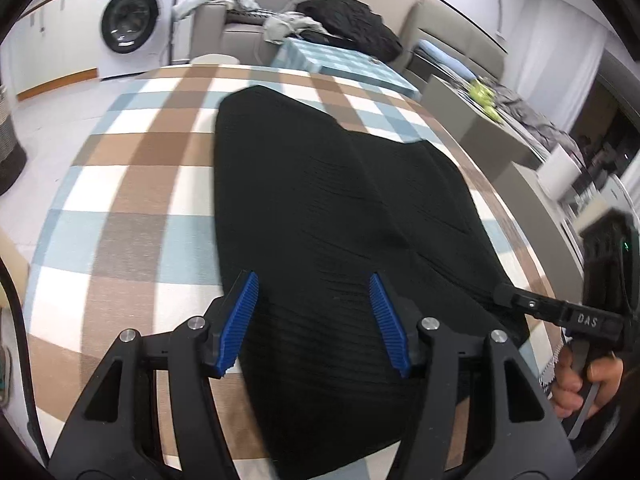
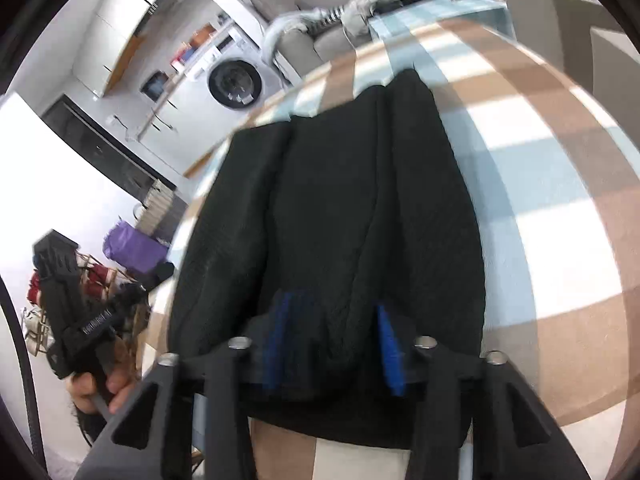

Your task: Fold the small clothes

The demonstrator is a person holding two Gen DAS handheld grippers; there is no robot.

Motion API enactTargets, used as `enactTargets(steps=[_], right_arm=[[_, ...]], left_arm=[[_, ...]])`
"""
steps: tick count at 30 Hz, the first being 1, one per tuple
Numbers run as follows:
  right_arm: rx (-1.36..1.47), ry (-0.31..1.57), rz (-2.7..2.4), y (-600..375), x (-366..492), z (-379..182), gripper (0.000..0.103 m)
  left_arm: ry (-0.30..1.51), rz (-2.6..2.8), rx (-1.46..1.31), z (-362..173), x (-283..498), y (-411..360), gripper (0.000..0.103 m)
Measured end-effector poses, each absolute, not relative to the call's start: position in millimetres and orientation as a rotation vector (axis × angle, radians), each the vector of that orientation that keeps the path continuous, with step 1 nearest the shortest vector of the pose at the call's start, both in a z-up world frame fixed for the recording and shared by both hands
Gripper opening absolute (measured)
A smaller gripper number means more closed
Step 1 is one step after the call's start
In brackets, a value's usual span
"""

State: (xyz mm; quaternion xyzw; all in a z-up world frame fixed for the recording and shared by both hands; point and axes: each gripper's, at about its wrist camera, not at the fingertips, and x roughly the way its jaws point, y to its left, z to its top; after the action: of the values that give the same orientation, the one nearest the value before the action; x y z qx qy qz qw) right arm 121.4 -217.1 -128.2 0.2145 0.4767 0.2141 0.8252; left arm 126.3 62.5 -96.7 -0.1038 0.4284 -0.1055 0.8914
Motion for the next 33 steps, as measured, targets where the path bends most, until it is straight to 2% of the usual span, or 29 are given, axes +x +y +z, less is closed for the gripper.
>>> enactTargets(steps=[2,4,5,8,11,12,15,17,19,23,26,28,33], right_arm=[[0.482,1.037,0.498,-214.2,123.5,-135.1,0.039],[0.464,1.047,0.524,-207.6,126.3,-137.6,0.016],[0.464,1.039,0.533,-205.6,123.0,-137.4,0.01],[0.506,0.967,0.609,-206.6,119.1,-117.8,0.007],[0.531,0.996,0.604,-214.5,112.2,-118.4,0.007],[0.458,1.043,0.548,-212.3,114.1,-129.0,0.007],[0.406,1.12,0.493,-210.5,117.6,-144.7,0.008],[0.404,1.059,0.468,-214.0,115.6,-131.8,0.014],[0.408,0.972,0.42,-220.9,113.2,-118.4,0.028],[0.489,0.885,0.386,-232.2,126.7,-106.1,0.029],[0.453,0.89,0.449,-217.8,141.2,-100.6,0.031],[0.431,0.913,0.498,-204.8,153.6,-103.0,0.039],[0.364,1.016,0.619,-155.8,184.6,-122.3,0.042]], left_arm=[[0.895,-0.23,-0.205,-97.2,125.8,56.1,0.055],[0.897,-0.233,-0.205,-96.6,125.3,53.2,0.055],[0.895,-0.236,-0.206,-95.7,125.1,53.4,0.055],[0.887,-0.245,-0.206,-91.4,122.9,53.4,0.055],[0.895,-0.261,-0.207,-92.4,124.5,50.1,0.055],[0.899,-0.267,-0.205,-93.2,125.4,48.5,0.055],[0.917,-0.297,-0.186,-96.1,126.9,38.2,0.055],[0.916,-0.324,-0.168,-94.6,125.0,30.4,0.055],[0.906,-0.386,-0.154,-93.2,121.5,20.1,0.055],[0.944,-0.546,-0.04,-105.0,107.3,-17.4,0.055],[0.985,-0.59,0.073,-121.7,92.8,-42.0,0.055],[0.945,-0.58,0.14,-123.8,80.9,-48.6,0.055],[0.948,-0.603,0.007,-109.2,78.0,-21.8,0.055]])
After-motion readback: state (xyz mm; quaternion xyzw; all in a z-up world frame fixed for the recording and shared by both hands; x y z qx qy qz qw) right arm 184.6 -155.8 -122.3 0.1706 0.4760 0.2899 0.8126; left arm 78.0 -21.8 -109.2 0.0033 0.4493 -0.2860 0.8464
